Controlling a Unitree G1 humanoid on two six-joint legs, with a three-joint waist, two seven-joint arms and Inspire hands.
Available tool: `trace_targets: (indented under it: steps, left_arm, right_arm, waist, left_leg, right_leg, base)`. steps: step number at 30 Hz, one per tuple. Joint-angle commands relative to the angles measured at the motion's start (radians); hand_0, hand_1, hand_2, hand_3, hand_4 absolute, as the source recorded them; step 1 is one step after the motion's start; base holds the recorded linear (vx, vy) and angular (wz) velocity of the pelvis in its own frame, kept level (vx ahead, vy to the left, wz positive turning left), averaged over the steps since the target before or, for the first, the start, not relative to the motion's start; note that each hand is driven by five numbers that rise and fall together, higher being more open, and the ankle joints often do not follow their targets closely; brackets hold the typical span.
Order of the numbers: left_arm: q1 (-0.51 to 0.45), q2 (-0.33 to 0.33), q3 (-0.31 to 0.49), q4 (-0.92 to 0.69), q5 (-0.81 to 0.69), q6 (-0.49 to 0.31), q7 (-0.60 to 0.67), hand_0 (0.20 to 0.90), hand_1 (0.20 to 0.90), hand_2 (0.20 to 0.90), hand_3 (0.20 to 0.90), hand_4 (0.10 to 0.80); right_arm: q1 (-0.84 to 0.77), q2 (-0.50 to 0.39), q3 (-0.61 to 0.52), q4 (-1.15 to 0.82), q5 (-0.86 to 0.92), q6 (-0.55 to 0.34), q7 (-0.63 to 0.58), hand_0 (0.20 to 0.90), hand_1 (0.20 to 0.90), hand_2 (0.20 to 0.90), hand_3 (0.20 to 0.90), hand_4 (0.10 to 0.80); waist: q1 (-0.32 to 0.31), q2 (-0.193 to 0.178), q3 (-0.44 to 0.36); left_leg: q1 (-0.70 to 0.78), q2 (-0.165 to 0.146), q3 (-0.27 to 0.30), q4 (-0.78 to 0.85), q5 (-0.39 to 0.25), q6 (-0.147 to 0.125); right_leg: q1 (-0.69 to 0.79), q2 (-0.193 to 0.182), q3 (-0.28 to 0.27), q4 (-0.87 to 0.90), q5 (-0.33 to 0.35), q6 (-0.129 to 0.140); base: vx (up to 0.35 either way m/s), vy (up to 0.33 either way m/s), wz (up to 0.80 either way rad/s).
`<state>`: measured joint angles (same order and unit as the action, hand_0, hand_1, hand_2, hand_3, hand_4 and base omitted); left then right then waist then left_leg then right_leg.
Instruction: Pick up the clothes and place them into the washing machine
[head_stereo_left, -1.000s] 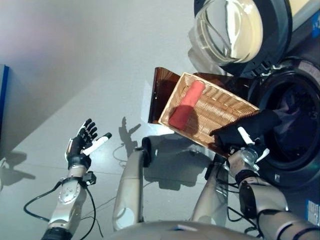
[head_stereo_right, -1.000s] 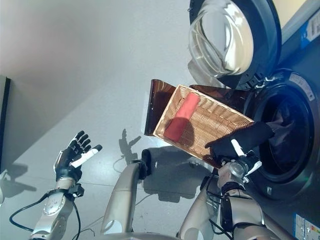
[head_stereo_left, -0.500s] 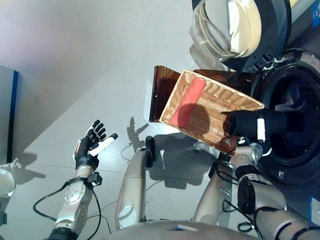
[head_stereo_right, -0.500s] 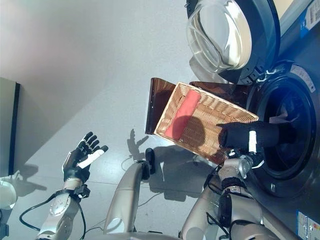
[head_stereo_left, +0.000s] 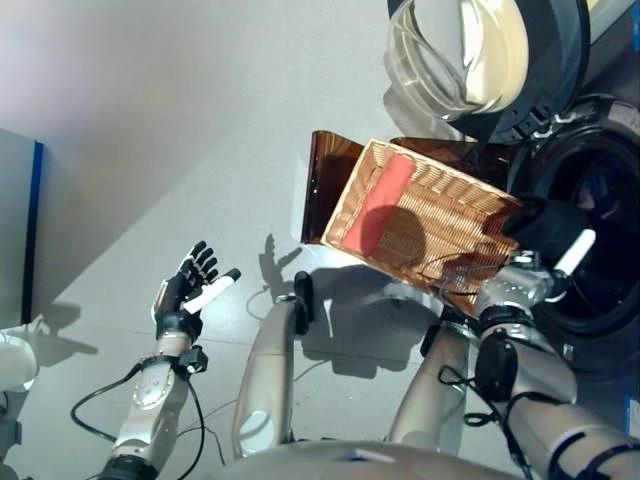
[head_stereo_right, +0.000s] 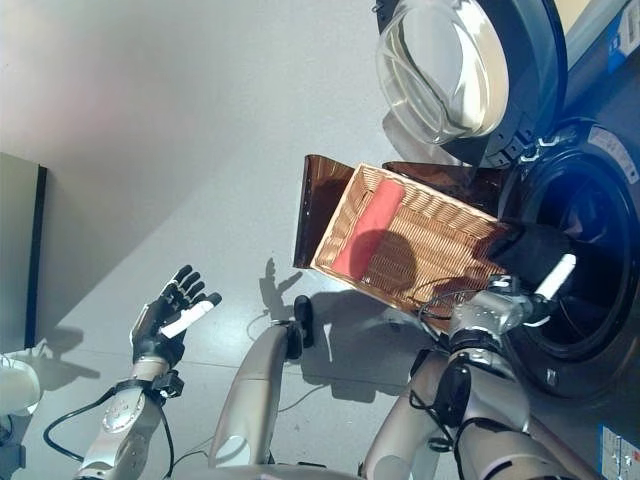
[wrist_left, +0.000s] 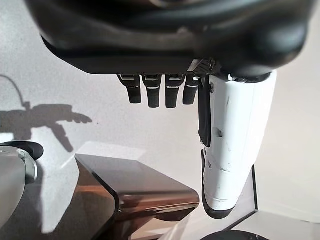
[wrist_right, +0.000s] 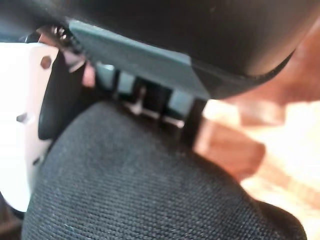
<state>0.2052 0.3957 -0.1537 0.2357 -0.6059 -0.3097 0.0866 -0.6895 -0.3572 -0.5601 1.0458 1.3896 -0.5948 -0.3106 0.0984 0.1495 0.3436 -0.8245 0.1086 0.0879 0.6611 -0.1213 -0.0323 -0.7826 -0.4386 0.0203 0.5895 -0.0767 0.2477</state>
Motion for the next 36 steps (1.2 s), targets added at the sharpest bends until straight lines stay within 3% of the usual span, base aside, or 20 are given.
trace_targets:
  steps: [1,16,17,23,27,28,29,36]
  left_arm:
    - [0.029,0.037,0.047,-0.069,-0.024,-0.072,0.006,0.900,0.900,0.900,0.900,0.800]
    - [0.072,0.067,0.022,-0.135,-0.054,-0.056,-0.006,0.900,0.900,0.900,0.900,0.800]
    - [0.076,0.068,0.026,-0.139,-0.057,-0.057,-0.004,0.900,0.900,0.900,0.900,0.800]
    - [0.085,0.082,0.049,-0.148,-0.062,-0.063,0.010,0.900,0.900,0.900,0.900,0.800]
    - [0.087,0.081,0.058,-0.146,-0.064,-0.065,0.020,0.900,0.900,0.900,0.900,0.800]
    - [0.087,0.078,0.058,-0.144,-0.065,-0.067,0.020,0.900,0.900,0.900,0.900,0.800]
    - [0.084,0.079,0.058,-0.140,-0.067,-0.068,0.019,0.900,0.900,0.900,0.900,0.800]
    - [0.083,0.079,0.073,-0.134,-0.075,-0.072,0.021,0.900,0.900,0.900,0.900,0.800]
  right_arm:
    - [-0.026,-0.174,-0.010,-0.046,-0.001,-0.121,-0.003,0.200,0.200,0.200,0.200,0.300]
    - [-0.121,-0.484,-0.076,0.124,-0.038,-0.156,-0.259,0.200,0.200,0.200,0.200,0.300]
    - [-0.116,-0.493,-0.082,0.130,-0.044,-0.157,-0.276,0.200,0.200,0.200,0.200,0.300]
    - [-0.101,-0.530,-0.089,0.171,-0.055,-0.152,-0.320,0.200,0.200,0.200,0.200,0.300]
    - [-0.102,-0.509,-0.072,0.146,-0.061,-0.155,-0.304,0.200,0.200,0.200,0.200,0.300]
    - [-0.099,-0.502,-0.065,0.143,-0.064,-0.147,-0.294,0.601,0.601,0.601,0.601,0.586]
    - [-0.106,-0.493,-0.056,0.144,-0.062,-0.148,-0.284,0.900,0.900,0.900,0.900,0.800]
    - [-0.102,-0.455,-0.037,0.123,-0.074,-0.138,-0.268,0.900,0.900,0.900,0.900,0.800]
  waist:
    - [0.008,0.029,-0.054]
    - [-0.001,0.085,-0.094]
    - [-0.002,0.088,-0.091]
    - [-0.001,0.093,-0.104]
    - [-0.003,0.085,-0.111]
    - [-0.004,0.082,-0.111]
    - [-0.001,0.078,-0.114]
    - [-0.007,0.066,-0.102]
  left_leg:
    - [-0.012,0.027,-0.050,-0.094,0.059,-0.068]
    - [-0.058,0.013,-0.037,-0.041,0.013,-0.072]
    - [-0.068,0.012,-0.031,-0.043,0.033,-0.067]
    - [-0.072,0.007,-0.027,-0.031,0.015,-0.067]
    - [-0.079,0.014,-0.020,-0.025,0.009,-0.066]
    - [-0.079,0.015,-0.018,-0.024,0.008,-0.066]
    - [-0.076,0.016,-0.016,-0.024,0.002,-0.067]
    - [-0.078,0.020,-0.009,-0.025,0.021,-0.062]
  right_leg:
    - [-0.045,0.016,0.025,0.062,0.007,-0.063]
    - [-0.132,0.003,0.086,0.142,-0.043,-0.060]
    - [-0.141,0.001,0.086,0.136,-0.024,-0.064]
    - [-0.149,0.000,0.095,0.147,-0.033,-0.063]
    - [-0.163,0.003,0.101,0.153,-0.033,-0.064]
    - [-0.166,0.005,0.103,0.155,-0.033,-0.065]
    - [-0.164,0.005,0.103,0.157,-0.037,-0.065]
    - [-0.154,0.013,0.093,0.146,-0.018,-0.071]
  base:
    - [0.000,0.000,0.00]
    - [0.015,0.018,0.02]
    - [0.016,0.039,-0.01]
    - [0.022,0.007,0.00]
    - [0.002,-0.001,-0.01]
    - [0.004,-0.003,-0.04]
    - [-0.066,0.005,-0.04]
    - [-0.011,-0.004,-0.02]
